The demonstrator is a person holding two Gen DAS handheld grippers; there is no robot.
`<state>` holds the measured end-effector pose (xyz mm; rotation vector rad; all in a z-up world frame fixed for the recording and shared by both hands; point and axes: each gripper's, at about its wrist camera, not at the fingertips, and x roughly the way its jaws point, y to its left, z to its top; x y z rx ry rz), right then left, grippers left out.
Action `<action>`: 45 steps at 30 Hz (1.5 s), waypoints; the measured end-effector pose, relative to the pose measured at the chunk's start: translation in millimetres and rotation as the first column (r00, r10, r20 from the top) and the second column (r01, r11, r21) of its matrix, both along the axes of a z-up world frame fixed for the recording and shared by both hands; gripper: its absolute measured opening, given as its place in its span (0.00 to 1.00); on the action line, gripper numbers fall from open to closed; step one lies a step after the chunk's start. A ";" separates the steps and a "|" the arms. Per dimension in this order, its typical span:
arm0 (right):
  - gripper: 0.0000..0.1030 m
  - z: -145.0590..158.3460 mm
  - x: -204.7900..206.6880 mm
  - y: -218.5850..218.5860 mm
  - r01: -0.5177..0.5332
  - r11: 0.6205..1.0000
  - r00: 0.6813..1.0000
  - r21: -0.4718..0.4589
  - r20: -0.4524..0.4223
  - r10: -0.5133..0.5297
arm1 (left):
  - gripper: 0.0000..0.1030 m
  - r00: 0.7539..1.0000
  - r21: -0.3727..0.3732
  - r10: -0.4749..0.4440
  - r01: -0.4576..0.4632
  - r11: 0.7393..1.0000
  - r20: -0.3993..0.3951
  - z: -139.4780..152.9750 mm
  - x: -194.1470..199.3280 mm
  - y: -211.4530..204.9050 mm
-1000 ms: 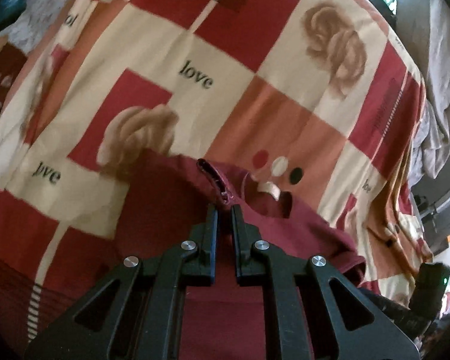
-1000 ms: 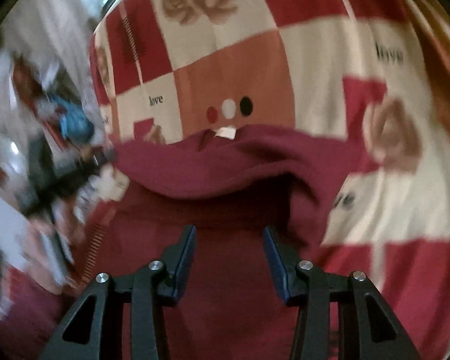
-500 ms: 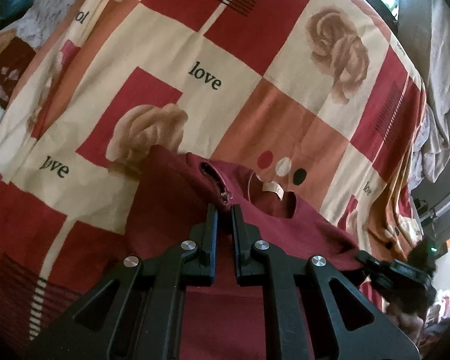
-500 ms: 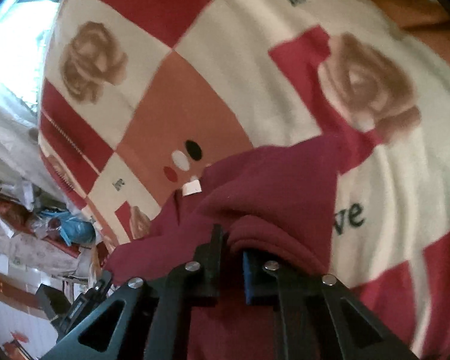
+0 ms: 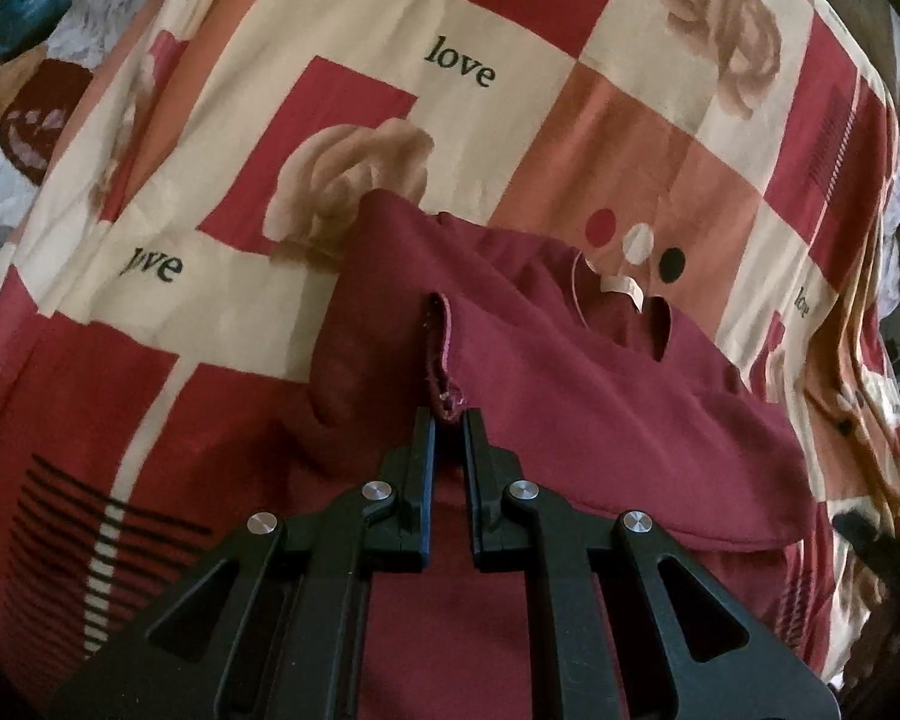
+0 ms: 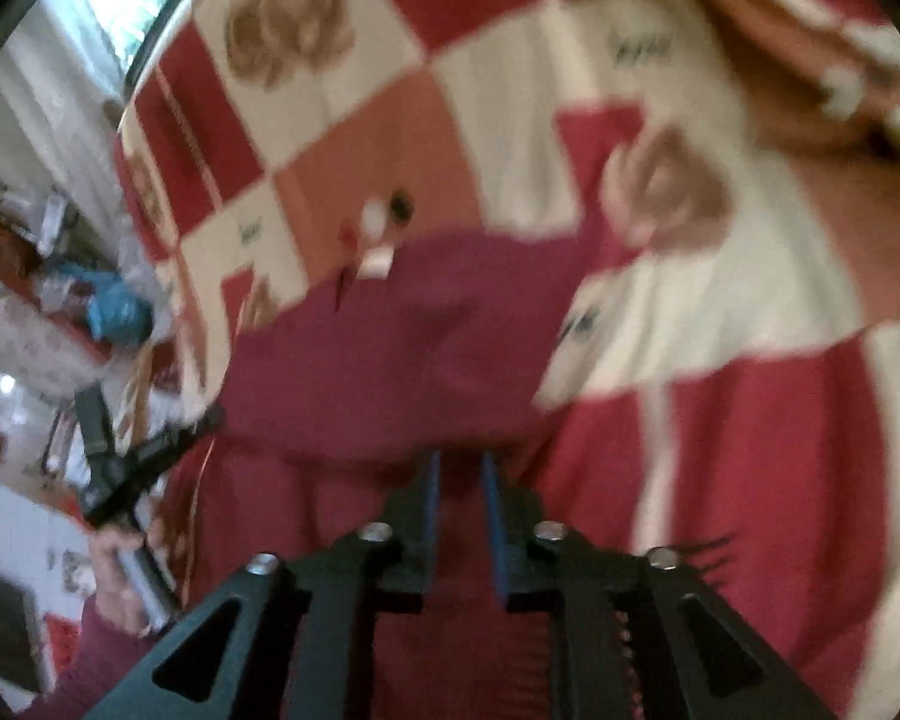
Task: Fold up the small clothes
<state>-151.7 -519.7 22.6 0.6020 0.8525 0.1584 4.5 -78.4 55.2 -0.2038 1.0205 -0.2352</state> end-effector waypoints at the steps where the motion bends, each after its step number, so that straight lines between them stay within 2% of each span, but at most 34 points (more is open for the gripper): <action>1: 0.65 -0.9 8.3 -5.4 0.034 0.999 0.999 0.000 0.006 -0.034 | 0.07 1.000 0.006 0.002 -0.002 1.000 0.003 0.1 -0.6 -1.3; 2: 0.70 -3.6 16.3 -10.3 0.058 0.998 0.998 0.013 0.001 -0.058 | 0.07 1.000 0.011 0.002 -0.002 1.000 0.007 0.3 -1.3 -2.4; 5: 0.70 -21.8 59.3 -4.4 0.047 0.998 0.998 0.044 -0.052 -0.044 | 0.07 1.000 0.003 0.011 -0.011 1.000 0.001 -0.9 -2.3 0.1; 6: 0.67 -27.6 68.0 0.1 0.036 0.999 0.997 0.038 -0.066 -0.033 | 0.07 1.000 -0.003 0.017 -0.017 1.000 -0.006 -2.1 -1.9 1.1; 7: 0.60 -36.2 83.2 8.7 0.012 1.000 0.995 0.022 -0.097 -0.010 | 0.07 1.000 -0.007 0.021 -0.021 1.000 -0.012 -3.2 -1.6 1.8; 8: 0.31 -39.3 89.6 14.0 -0.019 1.000 0.993 -0.011 -0.116 0.017 | 0.07 1.000 -0.010 0.021 -0.021 1.000 -0.014 -3.5 -1.7 2.0; 9: 0.19 -37.9 91.2 16.8 -0.028 0.997 0.993 -0.065 -0.120 0.020 | 0.07 1.000 -0.013 0.019 -0.019 1.000 -0.013 -3.4 -2.4 2.5; 11: 0.12 -18.8 83.3 26.2 -0.021 0.978 0.999 -0.206 -0.041 0.013 | 0.07 1.000 -0.015 0.015 -0.015 1.000 -0.008 -3.2 -3.0 3.1; 13: 0.12 -10.2 73.7 26.6 0.019 0.956 1.000 -0.292 0.006 -0.018 | 0.07 1.000 -0.015 0.011 -0.011 1.000 -0.013 -6.9 -0.9 2.6; 15: 0.12 -24.2 77.9 28.5 0.032 0.910 0.998 -0.414 -0.039 -0.052 | 0.07 0.999 -0.011 0.016 -0.017 1.000 -0.029 -11.6 2.2 1.5; 18: 0.12 -35.1 73.0 13.2 0.041 0.935 0.994 -0.353 -0.078 -0.073 | 0.07 1.000 -0.003 0.015 -0.015 1.000 -0.026 -13.0 2.7 0.3; 22: 0.14 -12.1 52.5 3.8 0.087 0.954 0.994 -0.286 -0.042 -0.103 | 0.08 1.000 0.017 0.010 -0.010 1.000 -0.015 -12.0 0.7 -1.5; 24: 0.14 -1.1 42.1 14.3 0.030 0.969 0.999 -0.245 -0.010 -0.034 | 0.08 1.000 0.028 0.009 -0.009 1.000 -0.012 -12.2 0.0 -2.8; 27: 0.15 -2.1 38.9 34.6 -0.040 0.973 0.999 -0.229 -0.014 0.038 | 0.09 1.000 0.051 0.006 -0.006 0.999 -0.003 -11.8 -2.1 -4.1; 28: 0.18 -4.0 39.2 42.7 -0.053 0.970 0.999 -0.236 -0.019 0.049 | 0.09 1.000 0.058 0.005 -0.005 0.998 -0.001 -11.8 -2.6 -4.5; 30: 0.45 -11.1 41.3 49.8 -0.071 0.963 0.997 -0.258 -0.030 0.066 | 0.09 1.000 0.073 -0.002 0.001 0.997 0.002 -12.2 -3.9 -5.7; 31: 0.47 -15.9 42.4 51.4 -0.069 0.962 0.997 -0.264 -0.036 0.062 | 0.11 1.000 0.078 -0.004 0.004 0.997 0.005 -12.1 -4.6 -6.0; 35: 0.47 -28.9 43.4 55.1 -0.079 0.924 0.995 -0.375 -0.093 0.048 | 0.14 1.000 0.098 -0.001 0.000 0.995 0.013 -9.6 -6.7 -4.7; 39: 0.47 -21.2 34.3 41.2 -0.050 0.948 0.996 -0.314 -0.088 0.024 | 0.15 0.999 0.143 0.013 -0.020 0.990 0.050 -1.9 -11.1 -1.4; 42: 0.47 -10.7 26.7 37.6 -0.020 0.950 0.998 -0.311 -0.056 0.003 | 0.34 0.996 0.162 0.021 -0.034 0.986 0.082 4.0 -13.4 1.8; 45: 0.47 -0.7 22.3 44.4 -0.023 0.948 1.000 -0.317 -0.011 0.020 | 0.35 0.995 0.164 0.024 -0.040 0.986 0.099 7.1 -13.3 4.0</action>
